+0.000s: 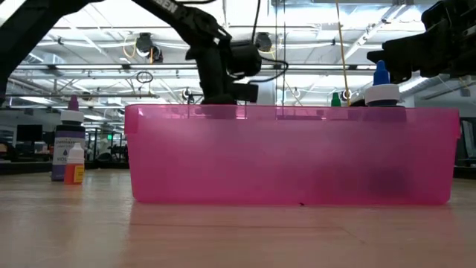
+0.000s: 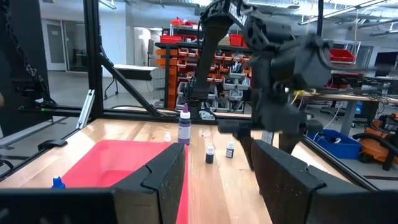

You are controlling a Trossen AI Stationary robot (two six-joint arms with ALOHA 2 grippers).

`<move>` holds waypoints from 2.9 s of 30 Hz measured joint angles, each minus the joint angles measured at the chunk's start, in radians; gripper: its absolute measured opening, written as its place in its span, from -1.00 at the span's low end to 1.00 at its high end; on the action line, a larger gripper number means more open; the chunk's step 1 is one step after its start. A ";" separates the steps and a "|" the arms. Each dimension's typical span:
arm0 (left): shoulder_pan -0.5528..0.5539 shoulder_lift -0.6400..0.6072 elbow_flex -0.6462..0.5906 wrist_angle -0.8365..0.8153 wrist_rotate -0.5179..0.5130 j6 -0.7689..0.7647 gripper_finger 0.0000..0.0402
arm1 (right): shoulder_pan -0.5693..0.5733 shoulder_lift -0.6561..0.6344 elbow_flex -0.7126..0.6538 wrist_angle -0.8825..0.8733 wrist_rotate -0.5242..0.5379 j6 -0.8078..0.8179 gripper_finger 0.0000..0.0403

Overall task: Pick & Place food coloring
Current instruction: Put the small black food coloring bottle into the red bin

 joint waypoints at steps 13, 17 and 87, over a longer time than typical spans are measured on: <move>0.000 0.051 0.000 0.003 -0.026 -0.037 0.34 | 0.000 0.000 0.000 0.000 0.000 0.000 -0.13; 0.000 0.049 -0.019 0.018 -0.020 -0.055 0.34 | 0.000 0.000 0.000 0.000 0.000 0.000 -0.13; -0.438 -0.195 -0.018 -0.054 -0.126 -0.322 -0.66 | 0.000 0.000 0.000 -0.001 0.000 0.000 -0.12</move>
